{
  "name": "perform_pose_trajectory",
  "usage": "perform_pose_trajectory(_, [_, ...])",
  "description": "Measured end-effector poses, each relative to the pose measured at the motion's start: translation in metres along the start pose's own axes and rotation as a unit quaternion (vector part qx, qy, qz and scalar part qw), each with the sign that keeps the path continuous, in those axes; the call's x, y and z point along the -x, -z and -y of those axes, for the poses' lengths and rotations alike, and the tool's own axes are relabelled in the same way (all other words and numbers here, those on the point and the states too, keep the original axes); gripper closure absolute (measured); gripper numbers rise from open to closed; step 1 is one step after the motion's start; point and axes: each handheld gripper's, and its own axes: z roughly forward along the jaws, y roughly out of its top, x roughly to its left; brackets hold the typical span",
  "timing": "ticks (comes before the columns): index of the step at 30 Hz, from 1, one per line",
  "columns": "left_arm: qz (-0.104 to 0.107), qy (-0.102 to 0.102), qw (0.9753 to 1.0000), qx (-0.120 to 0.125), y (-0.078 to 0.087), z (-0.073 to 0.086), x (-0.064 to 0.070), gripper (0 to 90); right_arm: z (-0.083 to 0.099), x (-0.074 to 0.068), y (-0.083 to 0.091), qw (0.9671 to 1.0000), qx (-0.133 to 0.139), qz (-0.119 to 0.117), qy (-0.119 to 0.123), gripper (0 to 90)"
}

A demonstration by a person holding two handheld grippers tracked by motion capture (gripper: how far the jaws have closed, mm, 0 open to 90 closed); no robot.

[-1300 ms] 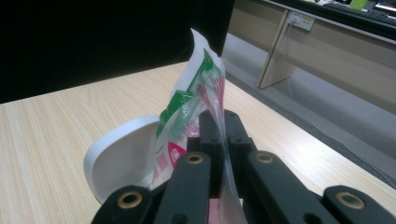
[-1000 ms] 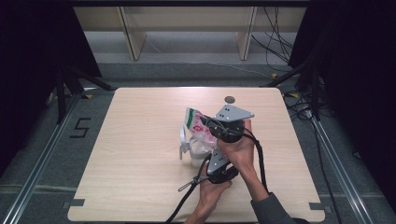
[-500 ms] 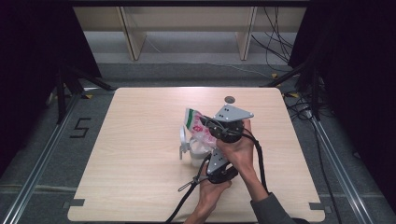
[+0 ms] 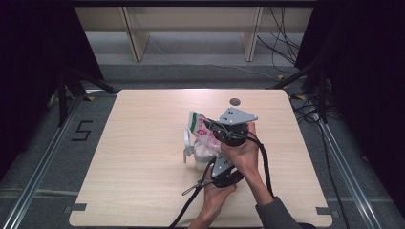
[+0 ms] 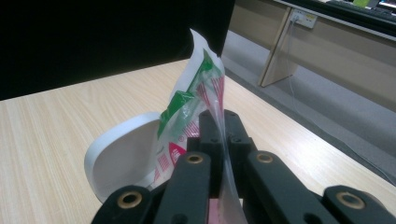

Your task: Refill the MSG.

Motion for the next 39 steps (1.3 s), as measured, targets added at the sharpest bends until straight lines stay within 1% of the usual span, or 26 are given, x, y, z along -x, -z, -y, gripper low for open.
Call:
perform_pose_trajectory(2, [-0.001,0.002,1.0000,0.000,0.0000,-0.0005,0.0000,78.5,-0.0001,-0.0005,0.0011,0.9999,0.000,0.004,-0.012,89.6])
perform_pose_trajectory(3, [0.001,0.001,1.0000,0.001,0.0000,-0.0006,0.0000,78.5,-0.0002,-0.0007,0.0012,0.9999,0.001,0.004,-0.013,89.6])
perform_pose_trajectory(4, [0.001,-0.001,1.0000,0.002,0.0000,-0.0004,0.0000,78.4,-0.0005,0.0007,0.0007,0.9999,0.008,0.007,0.003,89.6])
perform_pose_trajectory(7, [0.001,0.004,1.0000,0.002,-0.0005,0.0002,-0.0003,78.4,-0.0003,-0.0002,-0.0008,0.9999,0.006,0.008,0.009,89.6])
perform_pose_trajectory(8, [0.000,0.002,1.0000,0.000,-0.0005,0.0003,-0.0005,78.4,0.0001,-0.0012,-0.0012,1.0000,0.003,0.008,0.005,89.6])
perform_pose_trajectory(9, [0.000,0.001,1.0000,0.001,-0.0002,0.0003,-0.0005,78.3,0.0002,-0.0021,-0.0015,1.0000,-0.005,0.001,0.004,89.6])
perform_pose_trajectory(10, [0.001,0.002,1.0000,0.002,-0.0001,0.0004,-0.0004,78.3,0.0001,-0.0019,-0.0020,0.9999,0.002,0.011,0.010,89.6])
perform_pose_trajectory(11, [0.000,0.003,1.0000,0.002,-0.0002,0.0003,-0.0004,78.4,-0.0004,-0.0013,-0.0012,0.9999,-0.002,0.009,0.013,89.6])
perform_pose_trajectory(14, [0.000,0.002,1.0000,0.001,-0.0002,0.0004,-0.0003,78.3,0.0001,-0.0013,-0.0015,0.9999,-0.001,0.007,0.010,89.6])
perform_pose_trajectory(16, [0.000,0.002,1.0000,0.002,-0.0003,0.0007,-0.0006,78.3,0.0003,-0.0020,-0.0013,1.0000,-0.002,0.006,0.002,89.6])
perform_pose_trajectory(17, [-0.006,0.001,1.0000,-0.004,0.0003,0.0004,-0.0004,78.3,0.0004,-0.0016,-0.0016,1.0000,-0.004,0.003,0.004,89.6])
perform_pose_trajectory(18, [-0.007,0.001,1.0000,-0.005,0.0004,0.0004,-0.0004,78.3,0.0009,-0.0020,-0.0022,1.0000,-0.005,0.003,-0.002,89.6])
perform_pose_trajectory(19, [-0.006,0.001,1.0000,-0.006,0.0008,0.0002,-0.0004,78.2,0.0013,-0.0029,-0.0024,1.0000,-0.003,0.006,0.000,89.6])
perform_pose_trajectory(20, [-0.005,0.001,1.0000,-0.003,0.0005,0.0004,-0.0005,78.3,0.0010,-0.0022,-0.0026,1.0000,-0.004,0.002,0.003,89.6])
perform_pose_trajectory(21, [-0.006,0.001,1.0000,-0.004,0.0004,0.0005,-0.0006,78.3,0.0011,-0.0032,-0.0022,1.0000,-0.005,0.003,-0.006,89.6])
perform_pose_trajectory(22, [0.000,0.002,1.0000,0.000,-0.0002,0.0005,-0.0011,78.3,0.0011,-0.0029,-0.0023,1.0000,-0.004,0.005,-0.004,89.6])
perform_pose_trajectory(24, [0.000,0.001,1.0000,0.001,0.0004,-0.0001,-0.0004,78.2,0.0003,-0.0021,-0.0016,1.0000,-0.003,0.003,0.004,89.6])
perform_pose_trajectory(26, [-0.002,0.001,1.0000,0.005,0.0001,-0.0002,-0.0002,78.3,-0.0003,-0.0032,-0.0011,1.0000,0.002,0.008,0.001,89.6])
perform_pose_trajectory(27, [-0.001,0.003,1.0000,0.001,0.0002,-0.0002,-0.0005,78.3,-0.0004,-0.0032,-0.0010,1.0000,0.001,0.006,0.001,89.6])
perform_pose_trajectory(29, [-0.001,0.001,1.0000,0.002,-0.0004,0.0008,-0.0009,78.2,0.0003,-0.0022,-0.0027,0.9999,0.003,0.007,0.014,89.6])
perform_pose_trajectory(30, [-0.003,0.002,1.0000,-0.002,0.0002,0.0008,-0.0008,78.3,0.0009,-0.0021,-0.0036,0.9999,0.003,0.009,0.013,89.6])
perform_pose_trajectory(31, [0.001,0.003,1.0000,-0.002,-0.0001,0.0009,-0.0011,78.3,0.0011,-0.0015,-0.0031,1.0000,-0.007,-0.001,0.006,89.6])
perform_pose_trajectory(33, [-0.006,0.000,1.0000,-0.007,0.0006,0.0004,-0.0001,78.3,0.0018,-0.0001,-0.0030,1.0000,0.005,0.007,0.005,89.6])
perform_pose_trajectory(35, [0.001,0.001,1.0000,-0.001,-0.0002,0.0008,-0.0002,78.3,0.0013,-0.0004,-0.0015,1.0000,-0.002,0.000,-0.002,89.6])
perform_pose_trajectory(36, [0.000,0.002,1.0000,0.000,-0.0006,0.0011,-0.0001,78.3,0.0010,0.0013,-0.0012,1.0000,0.000,0.003,0.006,89.6])
perform_pose_trajectory(39, [0.002,0.003,1.0000,-0.001,-0.0007,0.0013,-0.0004,78.3,0.0024,0.0001,-0.0026,1.0000,-0.004,0.000,-0.003,89.6])
